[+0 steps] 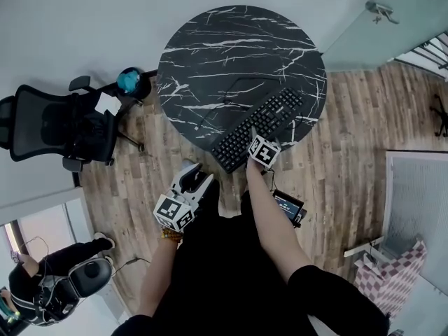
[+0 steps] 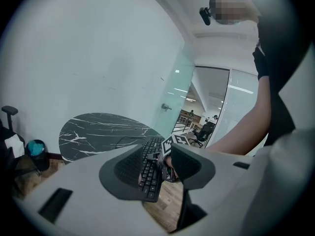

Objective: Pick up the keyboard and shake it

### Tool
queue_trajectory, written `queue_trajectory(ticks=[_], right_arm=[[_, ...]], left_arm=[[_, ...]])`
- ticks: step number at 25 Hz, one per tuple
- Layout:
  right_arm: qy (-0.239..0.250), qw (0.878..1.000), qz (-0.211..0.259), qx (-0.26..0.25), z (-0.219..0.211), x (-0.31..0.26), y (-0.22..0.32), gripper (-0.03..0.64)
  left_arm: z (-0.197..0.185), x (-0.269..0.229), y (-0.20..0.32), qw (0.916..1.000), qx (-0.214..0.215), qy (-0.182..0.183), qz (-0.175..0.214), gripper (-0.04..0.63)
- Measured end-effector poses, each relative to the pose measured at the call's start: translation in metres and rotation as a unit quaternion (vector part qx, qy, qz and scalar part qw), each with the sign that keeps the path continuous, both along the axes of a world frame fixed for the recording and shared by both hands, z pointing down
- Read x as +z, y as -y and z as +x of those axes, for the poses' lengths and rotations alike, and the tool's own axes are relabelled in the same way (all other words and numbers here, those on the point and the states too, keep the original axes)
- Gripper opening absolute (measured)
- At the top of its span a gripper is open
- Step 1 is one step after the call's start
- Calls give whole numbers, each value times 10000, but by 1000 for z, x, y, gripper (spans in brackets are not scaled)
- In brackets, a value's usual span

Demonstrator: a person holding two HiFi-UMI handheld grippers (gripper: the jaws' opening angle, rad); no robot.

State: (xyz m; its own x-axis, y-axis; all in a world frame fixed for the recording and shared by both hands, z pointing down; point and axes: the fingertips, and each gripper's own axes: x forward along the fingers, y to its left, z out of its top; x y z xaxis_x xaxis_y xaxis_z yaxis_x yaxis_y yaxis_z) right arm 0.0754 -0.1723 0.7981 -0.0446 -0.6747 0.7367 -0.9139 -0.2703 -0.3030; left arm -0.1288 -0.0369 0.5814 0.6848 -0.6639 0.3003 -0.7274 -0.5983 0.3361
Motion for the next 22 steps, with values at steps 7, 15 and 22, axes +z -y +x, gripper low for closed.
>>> queue_trajectory(ticks=[7,15,22], right_arm=[[413,9985,102,355,6,-5,3,330],[-1113,9893,207,-917,22,-10,-3,331],[-1409,9603,1655,-1747,-1,-82,12,330]], left_arm=[[-1,1,-5,10000,-32,-34,-3,183],[4,2,-6,10000,6,-54,25,183],[18,-3,-1,9998,39,-95,164,181]])
